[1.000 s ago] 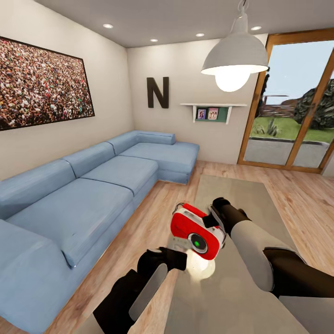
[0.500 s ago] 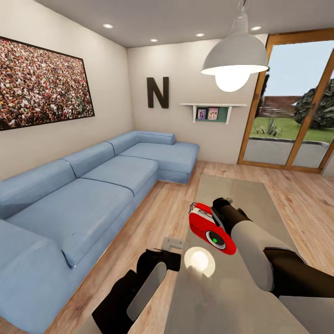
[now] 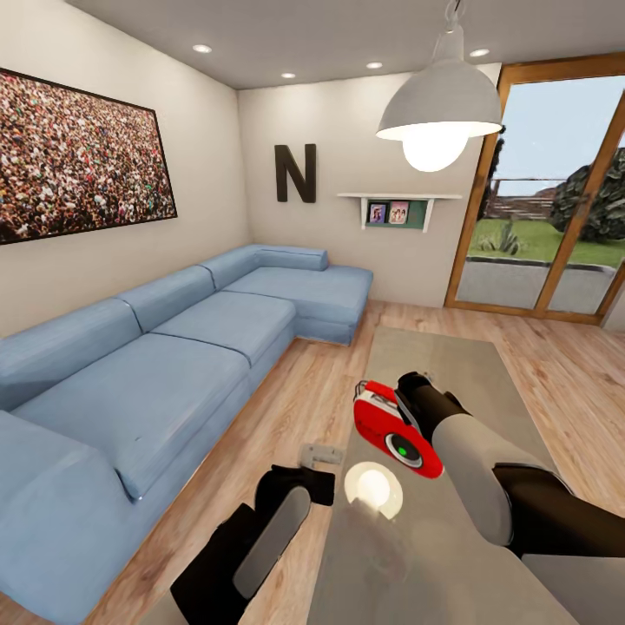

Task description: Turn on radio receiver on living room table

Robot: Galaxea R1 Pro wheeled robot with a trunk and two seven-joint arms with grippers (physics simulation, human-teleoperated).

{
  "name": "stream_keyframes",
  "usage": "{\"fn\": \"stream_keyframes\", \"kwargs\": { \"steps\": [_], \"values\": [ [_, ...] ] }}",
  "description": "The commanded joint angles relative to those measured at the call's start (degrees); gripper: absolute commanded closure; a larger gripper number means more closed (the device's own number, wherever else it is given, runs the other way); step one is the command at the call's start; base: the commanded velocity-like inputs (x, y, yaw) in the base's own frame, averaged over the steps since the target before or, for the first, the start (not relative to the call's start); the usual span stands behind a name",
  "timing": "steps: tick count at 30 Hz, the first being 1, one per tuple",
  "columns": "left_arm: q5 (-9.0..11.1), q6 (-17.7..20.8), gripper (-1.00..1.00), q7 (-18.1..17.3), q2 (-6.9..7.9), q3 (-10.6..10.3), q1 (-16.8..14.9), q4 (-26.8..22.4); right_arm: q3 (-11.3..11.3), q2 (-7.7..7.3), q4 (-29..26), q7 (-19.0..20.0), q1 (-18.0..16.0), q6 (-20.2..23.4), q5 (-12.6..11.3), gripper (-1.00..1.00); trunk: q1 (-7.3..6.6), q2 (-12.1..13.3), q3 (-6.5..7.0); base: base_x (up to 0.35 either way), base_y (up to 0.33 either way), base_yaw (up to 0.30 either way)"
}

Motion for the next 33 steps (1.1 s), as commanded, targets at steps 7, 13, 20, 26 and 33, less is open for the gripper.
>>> {"fn": "stream_keyframes", "kwargs": {
  "steps": [7,13,20,26,33],
  "values": [
    [9.2,-0.3,1.00,3.2,5.86,1.1,0.0,-3.1,-0.3,-1.98,-0.2,-0.1,0.0,-6.4,0.3,1.00,0.00,0.0,0.00,0.000,0.000,0.000],
    [9.8,-0.4,1.00,4.1,6.54,1.3,0.0,-3.1,-0.4,-4.56,-0.2,0.1,0.1,-7.3,0.1,1.00,0.00,0.0,0.00,0.000,0.000,0.000],
    [9.9,-0.4,1.00,4.1,6.51,1.3,0.0,-3.2,-0.4,-4.75,0.0,0.7,0.2,-7.4,-0.2,1.00,0.00,0.0,0.00,0.000,0.000,0.000],
    [9.9,-0.4,1.00,4.1,6.63,1.7,0.0,-3.0,-0.4,-4.66,0.1,0.8,0.2,-8.5,0.1,1.00,0.00,0.0,0.00,0.000,0.000,0.000],
    [9.9,-0.5,1.00,4.1,6.76,1.8,0.0,-2.8,-0.2,-4.69,0.2,0.8,0.2,-11.8,0.1,1.00,0.00,0.0,0.00,0.000,0.000,0.000]
  ]
}}
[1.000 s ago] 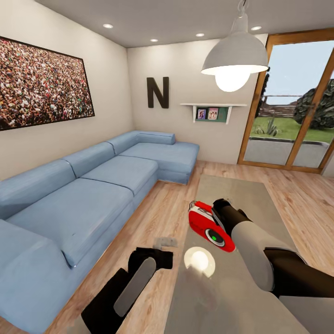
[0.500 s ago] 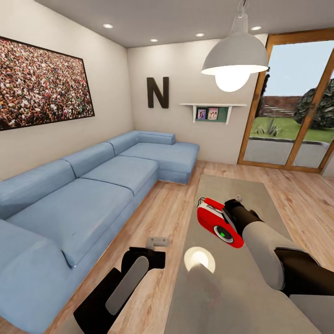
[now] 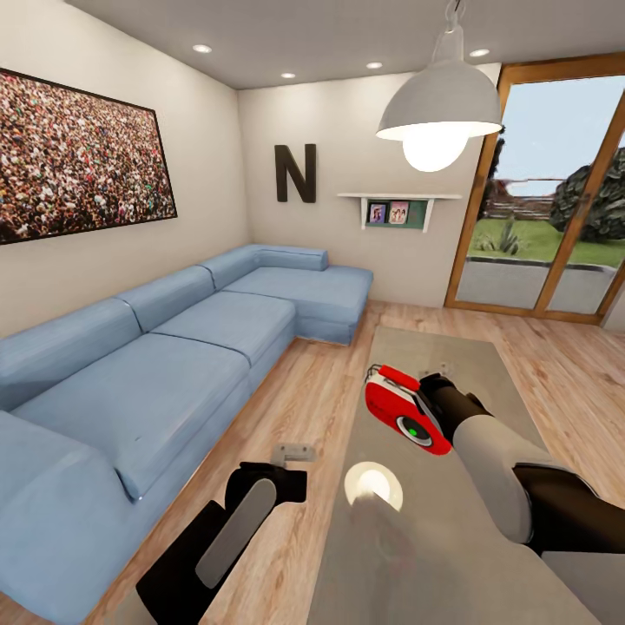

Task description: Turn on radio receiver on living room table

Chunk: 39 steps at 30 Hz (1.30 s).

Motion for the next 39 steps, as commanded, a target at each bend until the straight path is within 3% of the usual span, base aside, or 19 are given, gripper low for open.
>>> {"fn": "stream_keyframes", "kwargs": {
  "steps": [1,11,16,22,39],
  "values": [
    [0.0,0.0,1.00,0.0,-0.01,0.0,0.0,0.0,0.0,-0.02,0.0,0.0,0.0,-0.1,0.2,1.00,0.00,0.0,0.00,0.000,0.000,0.000],
    [0.0,0.1,1.00,0.0,-0.02,-0.1,0.0,0.1,0.1,0.03,0.6,-0.1,0.0,0.9,0.0,1.00,0.00,0.0,0.00,0.000,0.000,0.000],
    [0.6,0.1,1.00,0.0,-0.02,-0.1,0.5,0.2,0.1,0.30,5.5,-0.1,0.0,0.7,0.0,1.00,0.00,0.0,0.00,0.000,0.000,0.000],
    [2.1,0.1,1.00,0.1,0.45,-0.1,1.0,0.1,0.0,-0.19,7.4,-0.1,0.0,0.3,0.0,1.00,0.00,0.0,0.00,0.000,0.000,0.000],
    [2.5,0.1,1.00,0.2,2.87,-0.2,2.2,-0.3,0.0,-2.32,7.6,-0.1,1.2,0.5,0.0,1.00,0.00,0.0,0.00,0.000,0.000,0.000]
  ]
}}
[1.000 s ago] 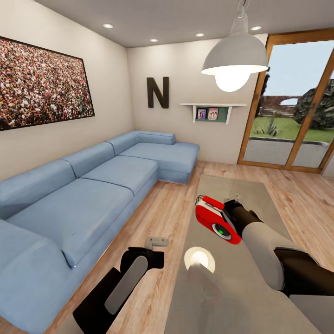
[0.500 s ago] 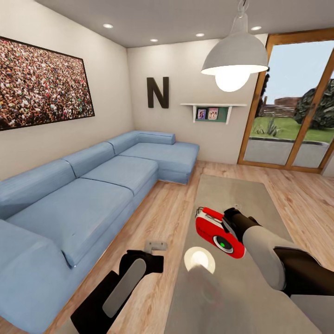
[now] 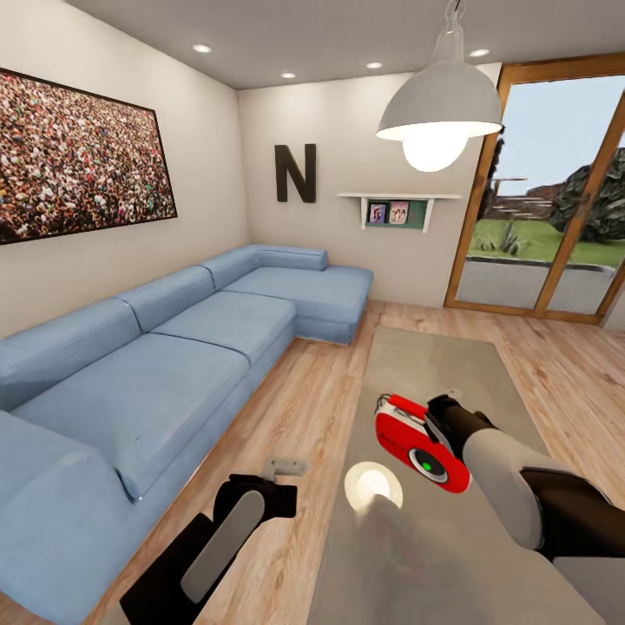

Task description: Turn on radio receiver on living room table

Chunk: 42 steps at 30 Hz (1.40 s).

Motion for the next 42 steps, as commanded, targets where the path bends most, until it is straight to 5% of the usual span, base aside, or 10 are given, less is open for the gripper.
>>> {"fn": "stream_keyframes", "kwargs": {
  "steps": [1,7,12,14,18,24,29,31,35,42],
  "values": [
    [0.0,0.0,1.00,0.0,0.04,0.0,0.2,0.0,0.1,-0.04,-0.1,0.0,0.1,0.0,0.3,1.00,0.00,0.0,0.01,0.000,0.000,0.000],
    [-0.1,0.0,1.00,0.0,1.04,0.1,1.1,-0.8,0.1,-0.79,-0.1,0.0,1.4,-0.2,0.5,1.00,0.00,0.0,0.01,0.000,0.000,0.000],
    [-0.1,0.0,1.00,0.7,5.40,0.1,3.8,-7.8,0.1,-1.20,-0.2,0.0,1.6,-0.2,0.6,1.00,0.00,0.0,0.01,0.000,0.000,0.000],
    [-0.1,-0.2,1.00,4.0,7.80,0.2,5.2,-9.6,0.1,-1.19,-0.2,0.0,1.6,-0.2,0.6,1.00,0.00,0.0,0.01,0.000,0.000,0.000],
    [0.1,-3.1,1.00,10.9,10.24,1.7,8.8,-11.2,0.2,-1.12,-0.2,0.0,1.6,-0.2,0.5,1.00,0.00,0.0,0.01,0.000,0.000,0.000],
    [0.2,-5.1,1.00,12.1,11.26,3.9,11.0,-11.5,0.1,-1.08,-0.2,0.0,1.6,-0.2,0.5,1.00,0.00,0.0,0.01,0.000,0.000,0.000],
    [0.2,-8.2,1.00,12.2,11.44,1.9,15.3,-11.5,0.1,-1.08,-0.2,0.0,1.6,-0.2,0.6,1.00,0.00,0.0,0.01,0.000,0.000,0.000],
    [0.2,-9.8,1.00,12.2,12.66,0.9,16.5,-11.5,0.1,-1.08,-0.2,0.0,1.6,-0.2,0.6,1.00,0.00,0.0,0.01,0.000,0.000,0.000],
    [0.2,-10.6,1.00,12.2,14.60,0.5,17.2,-11.5,0.2,-1.08,-0.2,0.0,1.6,-0.2,0.6,1.00,0.00,0.0,0.01,0.000,0.000,0.000],
    [0.1,-10.6,1.00,12.1,14.95,0.6,17.4,-11.5,0.1,-1.08,-0.2,0.0,1.6,-0.3,0.4,1.00,0.00,0.0,0.01,0.000,0.000,0.000]
  ]
}}
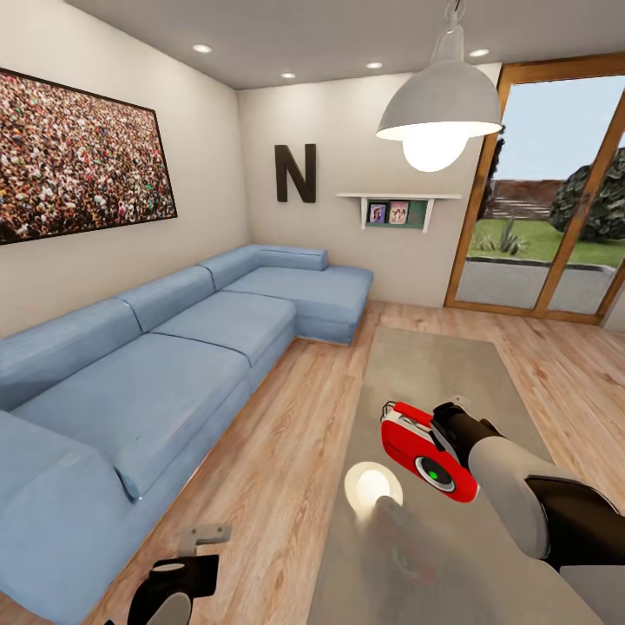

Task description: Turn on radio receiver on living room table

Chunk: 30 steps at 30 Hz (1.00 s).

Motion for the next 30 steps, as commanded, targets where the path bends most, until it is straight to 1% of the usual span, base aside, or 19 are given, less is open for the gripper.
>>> {"fn": "stream_keyframes", "kwargs": {
  "steps": [1,8,12,13,14,16,18,24,26,27,28,29,30],
  "values": [
    [0.0,0.0,1.00,0.0,0.01,0.1,0.0,0.0,0.1,0.00,0.0,0.0,0.0,0.0,0.3,1.00,0.00,0.0,0.00,0.000,0.000,0.000],
    [0.0,0.2,1.00,0.0,0.00,0.2,0.0,0.0,0.2,0.00,0.9,0.1,0.0,0.6,0.1,1.00,0.00,0.0,0.00,0.000,0.000,0.000],
    [0.0,0.2,1.00,0.0,0.00,0.3,0.0,0.0,0.2,0.07,3.4,0.2,0.0,0.7,0.1,1.00,0.00,0.0,0.00,0.000,0.000,0.000],
    [0.1,0.2,1.00,0.0,0.03,0.3,0.0,0.0,0.2,0.08,4.0,0.5,0.0,0.7,0.0,1.00,0.00,0.0,0.00,0.000,0.000,0.000],
    [0.1,0.3,1.00,0.0,0.07,0.4,0.0,0.0,0.3,0.08,5.5,2.4,0.0,0.7,0.2,1.00,0.00,0.0,0.00,0.000,0.000,0.000],
    [0.1,0.3,1.00,0.0,0.05,0.4,0.0,0.0,0.4,0.09,6.1,3.9,0.0,0.8,0.3,1.00,0.00,0.0,0.00,0.000,0.000,0.000],
    [0.1,0.4,1.00,0.0,0.02,0.5,0.0,0.0,0.6,0.09,6.4,4.9,0.0,0.8,0.4,1.00,0.00,0.0,0.00,0.000,0.000,0.000],
    [0.1,0.4,1.00,0.0,0.04,0.6,0.0,0.0,0.6,0.09,6.5,5.9,0.0,0.7,0.4,1.00,0.00,0.0,0.00,0.000,0.000,0.000],
    [0.1,0.4,1.00,0.0,0.07,0.6,0.0,0.0,0.6,-0.04,6.4,10.1,0.0,0.8,0.5,1.00,0.00,0.0,0.00,0.000,0.000,0.000],
    [0.1,0.4,1.00,0.0,0.07,0.6,0.0,0.0,0.6,-0.21,6.4,13.3,0.0,0.8,0.6,1.00,0.00,0.0,0.00,0.000,0.000,0.000],
    [0.1,0.4,1.00,0.0,0.08,0.6,0.0,0.0,0.6,-0.73,6.2,18.9,0.0,0.9,0.8,1.00,0.00,0.0,0.00,0.000,0.000,0.000],
    [0.1,0.4,1.00,0.0,0.07,0.6,0.0,0.0,0.6,-1.15,6.1,22.3,0.0,1.0,1.1,1.00,0.00,0.0,0.00,0.000,0.000,0.000],
    [0.1,0.5,1.00,0.0,0.07,0.6,0.0,0.0,0.6,-1.46,6.1,24.7,0.0,1.2,1.6,1.00,0.00,0.0,0.00,0.000,0.000,0.000]
  ]
}}
